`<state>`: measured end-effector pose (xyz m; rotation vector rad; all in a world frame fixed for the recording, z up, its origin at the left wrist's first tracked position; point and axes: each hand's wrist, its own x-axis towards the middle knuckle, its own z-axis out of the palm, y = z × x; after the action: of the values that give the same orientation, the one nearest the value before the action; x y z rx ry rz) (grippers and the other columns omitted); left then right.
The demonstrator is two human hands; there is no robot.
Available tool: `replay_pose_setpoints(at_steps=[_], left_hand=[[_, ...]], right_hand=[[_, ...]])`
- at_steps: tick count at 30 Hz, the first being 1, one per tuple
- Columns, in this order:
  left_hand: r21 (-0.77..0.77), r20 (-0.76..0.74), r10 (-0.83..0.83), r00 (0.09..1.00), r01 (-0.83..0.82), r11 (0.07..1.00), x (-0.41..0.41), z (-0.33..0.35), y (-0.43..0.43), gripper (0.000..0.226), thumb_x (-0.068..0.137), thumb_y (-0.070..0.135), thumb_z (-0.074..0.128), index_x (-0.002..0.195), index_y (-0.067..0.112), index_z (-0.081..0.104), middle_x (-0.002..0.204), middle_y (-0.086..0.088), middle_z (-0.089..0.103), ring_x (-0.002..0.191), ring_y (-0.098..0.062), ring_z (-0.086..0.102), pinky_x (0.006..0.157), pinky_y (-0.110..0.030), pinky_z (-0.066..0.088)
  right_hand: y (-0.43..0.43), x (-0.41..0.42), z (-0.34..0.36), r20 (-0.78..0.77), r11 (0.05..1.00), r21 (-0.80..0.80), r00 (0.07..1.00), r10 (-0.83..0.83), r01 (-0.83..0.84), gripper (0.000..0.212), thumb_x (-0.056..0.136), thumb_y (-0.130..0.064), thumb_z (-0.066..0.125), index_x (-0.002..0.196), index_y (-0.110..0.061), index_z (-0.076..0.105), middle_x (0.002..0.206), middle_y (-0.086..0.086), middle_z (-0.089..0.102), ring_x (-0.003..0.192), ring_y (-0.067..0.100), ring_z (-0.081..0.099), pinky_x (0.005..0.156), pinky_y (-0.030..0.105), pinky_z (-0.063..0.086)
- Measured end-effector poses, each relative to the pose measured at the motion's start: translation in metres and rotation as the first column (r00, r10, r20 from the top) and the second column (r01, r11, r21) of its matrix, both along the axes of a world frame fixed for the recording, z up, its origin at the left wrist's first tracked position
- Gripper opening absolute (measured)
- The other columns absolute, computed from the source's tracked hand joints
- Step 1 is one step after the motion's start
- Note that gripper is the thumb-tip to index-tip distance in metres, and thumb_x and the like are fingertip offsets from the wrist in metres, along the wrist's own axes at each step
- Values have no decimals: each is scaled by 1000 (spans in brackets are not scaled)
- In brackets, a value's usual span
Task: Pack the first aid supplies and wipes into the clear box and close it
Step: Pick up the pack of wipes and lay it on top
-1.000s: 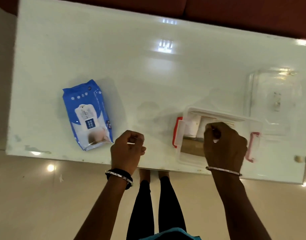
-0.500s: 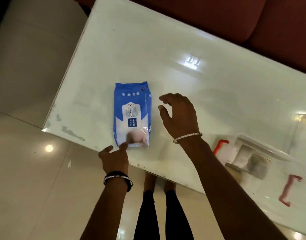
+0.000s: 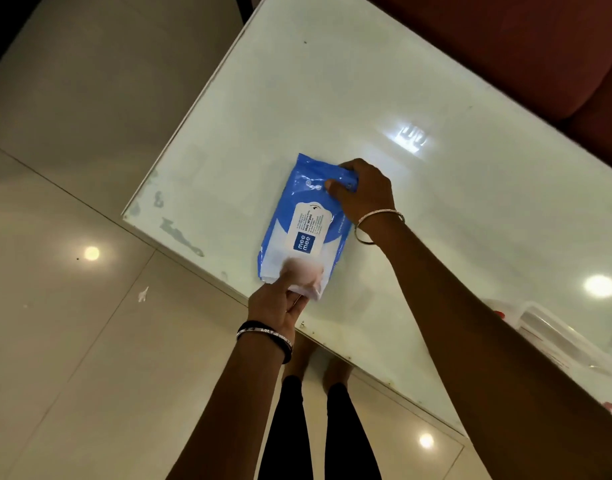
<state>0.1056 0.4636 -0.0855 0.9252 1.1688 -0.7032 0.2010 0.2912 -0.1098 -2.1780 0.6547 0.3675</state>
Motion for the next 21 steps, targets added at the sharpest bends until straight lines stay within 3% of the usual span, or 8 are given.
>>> replay_pose_setpoints(at_steps=[4,8,11,16,19,21], left_hand=[[-23,124,-33,992,36,999,-3,-3,7,18,86,4,62,103,6,62,107,-13,66,86,-23,69,81,-38,56],[-63,228,-74,971,90,994,-9,-1,22,42,81,9,67,122,16,60,109,-5,72,88,-18,72,68,-34,60],[-78,254,-125,959,149,986,-14,3,28,47,73,11,71,119,21,64,111,-3,74,87,-17,73,66,-34,58],[-80,338,-267,903,310,947,-24,16,16,46,72,11,77,115,23,66,118,-7,72,103,-24,70,73,-37,59],[-2,408,-426,808,467,884,-24,32,-4,38,72,20,81,108,24,67,111,-6,73,100,-27,70,75,-38,58],[57,457,-515,725,553,831,-24,45,-23,29,72,26,81,97,20,68,103,-7,75,92,-28,71,70,-34,57]], right_hand=[[-12,-22,6,-128,966,206,983,-135,159,29,81,-27,79,96,-2,75,91,19,73,78,24,66,72,32,53],[-22,-63,29,-190,821,424,924,-331,382,21,82,-17,78,93,1,75,94,22,75,82,30,71,80,41,60],[-29,-98,52,-185,710,526,877,-443,469,9,81,-15,77,85,-7,77,80,10,77,73,19,73,68,28,60],[-42,-149,95,-114,629,577,815,-569,520,12,81,-21,76,73,-12,75,78,13,74,75,25,69,73,33,57],[-51,-181,114,-86,598,547,750,-656,586,18,76,-33,74,70,-16,72,74,14,66,70,27,56,65,35,45],[-60,-204,123,-82,529,539,666,-741,655,19,77,-33,72,69,-16,69,72,10,64,67,25,52,63,33,41]])
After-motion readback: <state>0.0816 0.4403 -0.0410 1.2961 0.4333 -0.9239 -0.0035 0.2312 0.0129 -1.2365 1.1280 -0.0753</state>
